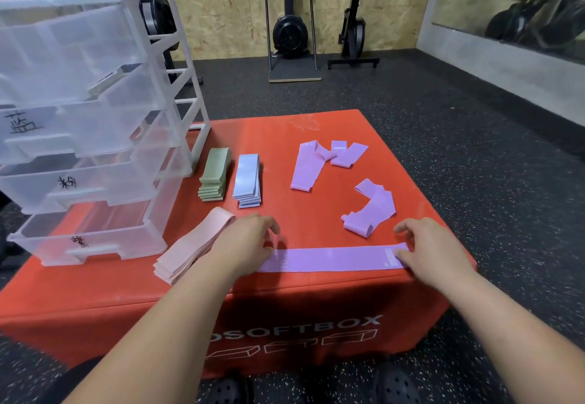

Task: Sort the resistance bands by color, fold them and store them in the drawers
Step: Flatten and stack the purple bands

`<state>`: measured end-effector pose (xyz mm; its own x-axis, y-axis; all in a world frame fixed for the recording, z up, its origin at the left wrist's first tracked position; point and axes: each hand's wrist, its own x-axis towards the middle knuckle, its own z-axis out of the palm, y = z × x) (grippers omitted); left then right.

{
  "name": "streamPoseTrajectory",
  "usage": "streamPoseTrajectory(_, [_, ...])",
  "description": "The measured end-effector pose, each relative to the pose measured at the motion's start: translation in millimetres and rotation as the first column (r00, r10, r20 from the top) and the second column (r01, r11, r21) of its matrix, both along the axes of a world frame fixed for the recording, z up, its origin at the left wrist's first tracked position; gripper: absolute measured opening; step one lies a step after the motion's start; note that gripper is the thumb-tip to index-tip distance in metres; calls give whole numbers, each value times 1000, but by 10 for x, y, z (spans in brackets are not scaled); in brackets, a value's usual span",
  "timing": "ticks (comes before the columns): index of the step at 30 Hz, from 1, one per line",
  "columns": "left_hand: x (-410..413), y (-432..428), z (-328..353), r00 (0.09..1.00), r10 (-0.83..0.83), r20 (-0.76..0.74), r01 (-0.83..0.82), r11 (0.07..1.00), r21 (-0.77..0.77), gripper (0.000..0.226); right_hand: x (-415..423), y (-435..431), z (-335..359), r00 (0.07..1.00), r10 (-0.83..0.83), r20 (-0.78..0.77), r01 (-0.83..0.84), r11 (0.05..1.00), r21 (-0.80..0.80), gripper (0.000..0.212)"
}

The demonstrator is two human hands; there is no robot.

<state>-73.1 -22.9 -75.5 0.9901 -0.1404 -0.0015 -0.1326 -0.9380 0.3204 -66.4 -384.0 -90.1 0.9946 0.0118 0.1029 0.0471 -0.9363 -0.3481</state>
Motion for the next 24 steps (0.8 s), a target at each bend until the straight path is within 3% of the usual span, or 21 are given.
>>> streamPoseTrajectory(6, [57, -97, 9, 998, -19, 63, 20, 1000, -3, 29, 215, 104, 87, 995, 11, 100, -15, 999, 39, 24])
streamPoseTrajectory(13, [168, -286, 3, 990, -94, 107, 96, 995, -14, 28, 515, 457, 13, 995, 81, -56, -83, 996, -28, 32])
streamPoseTrajectory(16, [205, -301, -18, 987, -106, 124, 111, 993, -34, 26, 571, 538, 74, 996, 60, -65, -65, 995, -71, 17])
streamPoseTrajectory(18, [240, -291, -23, 983, -106, 152, 118, 991, -68, 25, 630, 550, 214, 1000, 17, -5, -17, 999, 38, 9])
streamPoseTrajectory(20, [284, -272, -9, 980, -84, 180, 107, 987, -119, 25, 686, 571, 411, 998, 5, 67, -22, 964, 265, 16])
streamPoseTrajectory(22, [338, -253, 10, 976, -47, 213, 91, 976, -198, 23, 692, 616, 636, 993, 2, 117, -65, 839, 541, 17])
streamPoseTrajectory(24, [394, -245, 28, 971, -3, 240, 78, 951, -300, 19, 672, 641, 798, 990, -18, 140, -84, 721, 688, 21])
